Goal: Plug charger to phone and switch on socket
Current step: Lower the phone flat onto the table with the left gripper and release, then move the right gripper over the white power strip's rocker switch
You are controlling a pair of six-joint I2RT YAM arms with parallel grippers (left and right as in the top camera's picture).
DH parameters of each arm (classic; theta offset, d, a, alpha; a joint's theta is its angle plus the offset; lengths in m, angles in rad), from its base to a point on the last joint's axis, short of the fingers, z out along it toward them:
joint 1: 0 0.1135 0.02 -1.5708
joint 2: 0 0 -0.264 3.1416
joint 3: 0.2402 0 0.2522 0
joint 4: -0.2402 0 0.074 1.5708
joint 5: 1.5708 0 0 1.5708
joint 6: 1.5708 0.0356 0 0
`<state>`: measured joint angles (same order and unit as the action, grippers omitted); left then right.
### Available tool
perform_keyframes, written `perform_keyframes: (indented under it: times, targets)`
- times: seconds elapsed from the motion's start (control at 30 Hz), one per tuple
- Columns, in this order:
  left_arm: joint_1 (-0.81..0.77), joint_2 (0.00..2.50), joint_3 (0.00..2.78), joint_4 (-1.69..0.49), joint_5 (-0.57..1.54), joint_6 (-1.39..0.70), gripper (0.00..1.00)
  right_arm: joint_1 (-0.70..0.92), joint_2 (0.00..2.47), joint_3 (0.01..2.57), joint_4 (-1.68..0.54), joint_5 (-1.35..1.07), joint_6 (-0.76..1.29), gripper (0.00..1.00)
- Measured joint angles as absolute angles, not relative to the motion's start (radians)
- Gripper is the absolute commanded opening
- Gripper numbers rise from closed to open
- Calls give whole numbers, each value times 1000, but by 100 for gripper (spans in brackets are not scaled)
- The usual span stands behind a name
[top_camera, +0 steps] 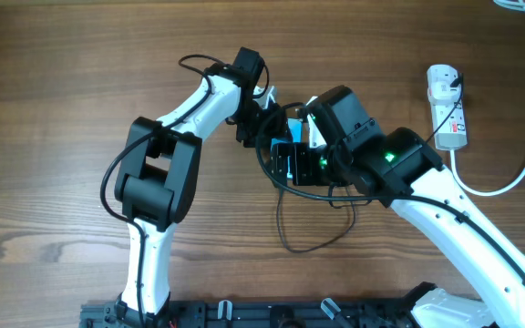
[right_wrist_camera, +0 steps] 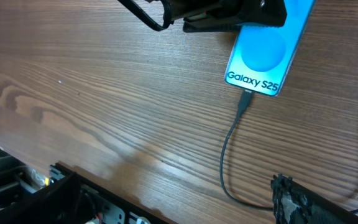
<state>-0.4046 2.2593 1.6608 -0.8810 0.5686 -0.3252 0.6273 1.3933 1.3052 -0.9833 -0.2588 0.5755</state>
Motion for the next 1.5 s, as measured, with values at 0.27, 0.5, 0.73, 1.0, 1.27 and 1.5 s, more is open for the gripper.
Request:
perform_keyframes:
  times: [0.27, 0.5, 0.73, 1.0, 1.27, 1.5]
  targets:
    - [-349, 2249, 1673, -905, 608, -331, 100, 624, 1393, 1305, -1004, -224, 583, 100]
    - [-282, 2207, 1662, -978, 450, -331, 100, 412, 1393, 1320, -1103, -215, 544, 100]
    - [-275, 1869, 1649, -994, 200, -331, 100, 107, 1393, 1327, -1078, -134, 458, 100]
    - [-274, 1546, 1655, -1001, 48, -331, 100, -250, 1401, 1327, -921, 11, 539, 100]
    - [-274, 1542, 1654, -1003, 27, -331, 100, -387, 1563, 1327, -816, 114, 561, 100]
    - [-274, 1542, 1654, -1004, 27, -331, 100, -482, 1648, 1325, -705, 69, 564, 100]
